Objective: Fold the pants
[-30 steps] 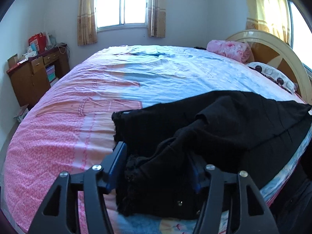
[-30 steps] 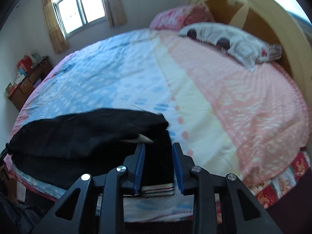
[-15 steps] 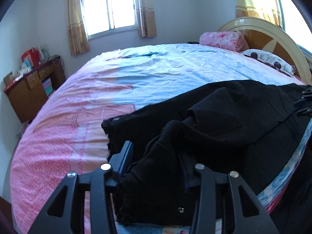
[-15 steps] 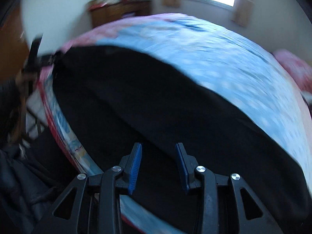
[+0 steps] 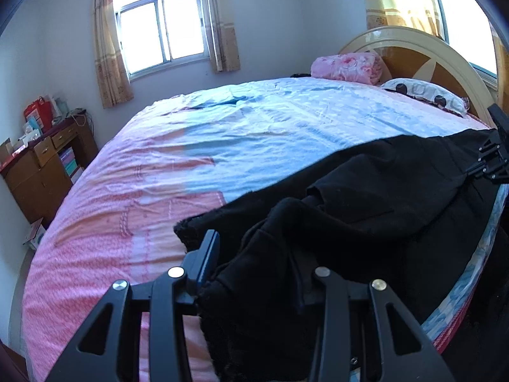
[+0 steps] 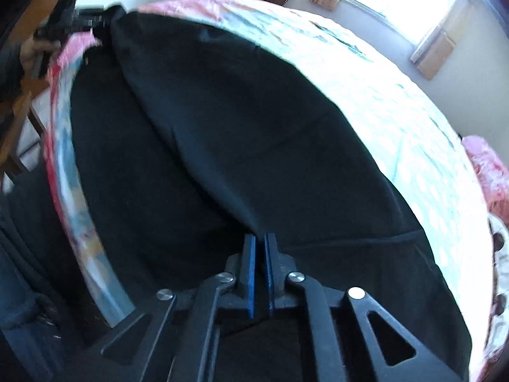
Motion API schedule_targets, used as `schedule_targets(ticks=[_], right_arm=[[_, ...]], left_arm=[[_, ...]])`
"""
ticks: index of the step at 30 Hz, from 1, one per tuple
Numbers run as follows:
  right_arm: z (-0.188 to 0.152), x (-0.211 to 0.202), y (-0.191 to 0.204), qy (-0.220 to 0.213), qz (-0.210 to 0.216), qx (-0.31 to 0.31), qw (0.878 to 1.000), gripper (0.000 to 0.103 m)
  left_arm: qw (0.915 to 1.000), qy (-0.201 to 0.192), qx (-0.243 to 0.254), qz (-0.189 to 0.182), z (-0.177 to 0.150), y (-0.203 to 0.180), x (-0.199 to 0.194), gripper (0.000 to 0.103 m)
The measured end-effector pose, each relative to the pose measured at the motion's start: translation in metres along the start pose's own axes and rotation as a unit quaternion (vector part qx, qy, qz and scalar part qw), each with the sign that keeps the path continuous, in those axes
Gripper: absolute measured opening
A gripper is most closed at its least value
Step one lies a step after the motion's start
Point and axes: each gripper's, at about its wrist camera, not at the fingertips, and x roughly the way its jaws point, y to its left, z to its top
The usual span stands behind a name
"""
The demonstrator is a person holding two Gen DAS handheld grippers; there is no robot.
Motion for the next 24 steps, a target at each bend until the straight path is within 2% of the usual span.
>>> schedule_targets(ticks=[5, 9, 12, 15, 16, 18, 22, 24], right_arm=[[0.001, -0.032, -0.001, -0.015, 0.023, 0.007, 1.0, 0.002], [-0.011, -0.047, 0.007, -0.006, 0.058, -0.012, 0.998, 0.002], [-0.026, -0.04, 0.027, 0.016, 0.089, -0.042, 0.995, 0.002], [-0.029, -0.019, 0.041, 0.038, 0.079, -0.053, 0.995, 0.002], [-0.034, -0.011, 0.041, 0.044, 0.075, -0.048, 0.995, 0.002], [-0.032, -0.001, 0.038, 0.049, 0.081, -0.034, 0.995, 0.002], [-0.038, -0.008, 0.023, 0.046, 0.087, -0.017, 0.995, 0.004], [-0.038, -0.014, 0.018, 0.045, 0.081, -0.018, 0.996, 0.012]], left_arm=[[0.9995, -0.007, 0.03, 0.002, 0.002, 0.001, -0.016, 0.042], [0.9984, -0.002, 0.056, -0.009, -0.02, 0.0, -0.024, 0.036], [0.9984, 0.002, 0.052, -0.023, -0.043, 0.0, -0.03, 0.036], [0.9985, 0.009, 0.046, -0.026, -0.057, -0.005, -0.031, 0.037], [0.9988, 0.011, 0.045, -0.016, -0.061, -0.007, -0.029, 0.041], [0.9981, 0.015, 0.056, 0.019, -0.064, -0.011, -0.027, 0.068], [0.9921, 0.029, 0.102, 0.066, -0.07, -0.017, -0.027, 0.083], [0.9905, 0.029, 0.112, 0.074, -0.069, -0.016, -0.029, 0.088]])
